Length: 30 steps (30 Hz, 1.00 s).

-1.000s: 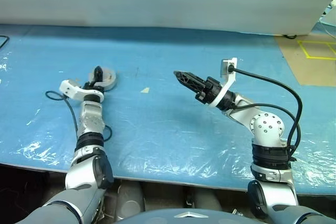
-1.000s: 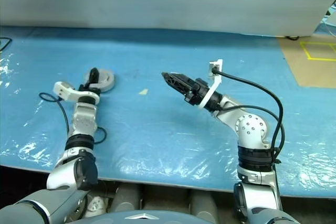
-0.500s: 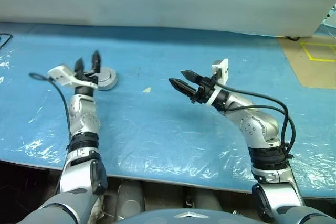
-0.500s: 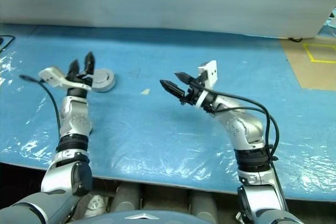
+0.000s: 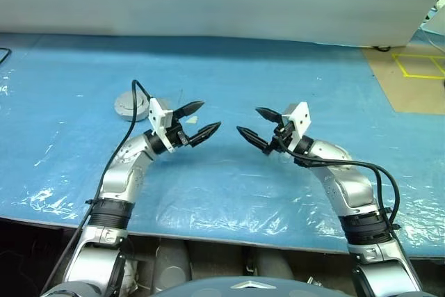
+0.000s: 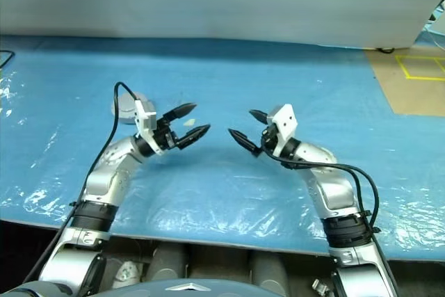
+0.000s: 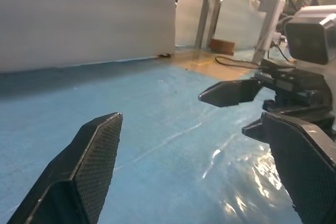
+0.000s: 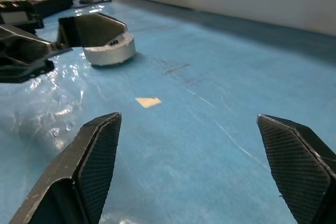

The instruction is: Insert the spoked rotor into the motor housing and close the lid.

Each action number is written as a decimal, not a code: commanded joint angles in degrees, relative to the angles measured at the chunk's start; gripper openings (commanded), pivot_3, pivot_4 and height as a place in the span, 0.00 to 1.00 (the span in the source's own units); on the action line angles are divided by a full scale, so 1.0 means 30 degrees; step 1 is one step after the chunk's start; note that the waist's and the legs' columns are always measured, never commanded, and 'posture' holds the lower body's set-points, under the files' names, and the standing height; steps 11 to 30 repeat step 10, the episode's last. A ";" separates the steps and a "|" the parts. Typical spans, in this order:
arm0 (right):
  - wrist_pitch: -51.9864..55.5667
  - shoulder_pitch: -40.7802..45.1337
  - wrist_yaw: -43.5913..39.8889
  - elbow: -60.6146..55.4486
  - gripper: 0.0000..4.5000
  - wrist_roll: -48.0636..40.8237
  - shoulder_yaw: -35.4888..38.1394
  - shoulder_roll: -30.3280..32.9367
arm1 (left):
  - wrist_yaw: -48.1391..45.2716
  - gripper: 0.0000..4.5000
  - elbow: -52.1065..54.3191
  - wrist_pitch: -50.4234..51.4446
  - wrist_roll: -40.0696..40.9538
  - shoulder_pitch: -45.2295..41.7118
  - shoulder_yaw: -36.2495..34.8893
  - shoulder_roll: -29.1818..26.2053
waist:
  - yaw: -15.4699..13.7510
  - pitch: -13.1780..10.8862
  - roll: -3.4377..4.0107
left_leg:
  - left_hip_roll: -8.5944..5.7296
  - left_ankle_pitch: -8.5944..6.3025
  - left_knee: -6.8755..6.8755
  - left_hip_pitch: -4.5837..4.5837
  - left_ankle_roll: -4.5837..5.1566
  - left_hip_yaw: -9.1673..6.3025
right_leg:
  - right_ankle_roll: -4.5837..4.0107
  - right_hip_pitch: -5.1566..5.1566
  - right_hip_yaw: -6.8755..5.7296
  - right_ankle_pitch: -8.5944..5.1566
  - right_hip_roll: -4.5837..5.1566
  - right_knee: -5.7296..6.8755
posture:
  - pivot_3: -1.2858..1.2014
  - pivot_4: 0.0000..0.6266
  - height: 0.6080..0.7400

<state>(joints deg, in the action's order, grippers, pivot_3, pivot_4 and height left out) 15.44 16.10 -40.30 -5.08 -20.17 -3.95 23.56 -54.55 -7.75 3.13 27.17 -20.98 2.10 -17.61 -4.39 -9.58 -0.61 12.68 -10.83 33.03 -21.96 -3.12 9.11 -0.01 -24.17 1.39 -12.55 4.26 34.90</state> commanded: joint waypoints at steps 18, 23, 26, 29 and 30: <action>-0.0549 -0.0968 -0.3261 -0.0218 0.97 -0.0759 0.0478 0.0857 | -0.0297 1.00 0.1835 -0.0357 -0.1205 0.1785 0.0523 -0.0634 | 0.0130 0.0003 0.0004 | 0.0002 -0.0001 0.0001 0.0011 0.0007 0.0021 | -0.0029 0.0000 0.0020 -0.0017 0.0000 -0.0002 | 0.52 0.24 1.00; -0.0549 -0.0968 -0.3261 -0.0218 0.97 -0.0759 0.0478 0.0857 | -0.0297 1.00 0.1835 -0.0357 -0.1205 0.1785 0.0523 -0.0634 | 0.0130 0.0003 0.0004 | 0.0002 -0.0001 0.0001 0.0011 0.0007 0.0021 | -0.0029 0.0000 0.0020 -0.0017 0.0000 -0.0002 | 0.52 0.24 1.00; -0.0549 -0.0968 -0.3261 -0.0218 0.97 -0.0759 0.0478 0.0857 | -0.0297 1.00 0.1835 -0.0357 -0.1205 0.1785 0.0523 -0.0634 | 0.0130 0.0003 0.0004 | 0.0002 -0.0001 0.0001 0.0011 0.0007 0.0021 | -0.0029 0.0000 0.0020 -0.0017 0.0000 -0.0002 | 0.52 0.24 1.00; -0.0549 -0.0968 -0.3261 -0.0218 0.97 -0.0759 0.0478 0.0857 | -0.0297 1.00 0.1835 -0.0357 -0.1205 0.1785 0.0523 -0.0634 | 0.0130 0.0003 0.0004 | 0.0002 -0.0001 0.0001 0.0011 0.0007 0.0021 | -0.0029 0.0000 0.0020 -0.0017 0.0000 -0.0002 | 0.52 0.24 1.00; -0.0549 -0.0968 -0.3261 -0.0218 0.97 -0.0759 0.0478 0.0857 | -0.0297 1.00 0.1835 -0.0357 -0.1205 0.1785 0.0523 -0.0634 | 0.0130 0.0003 0.0004 | 0.0002 -0.0001 0.0001 0.0011 0.0007 0.0021 | -0.0029 0.0000 0.0020 -0.0017 0.0000 -0.0002 | 0.52 0.24 1.00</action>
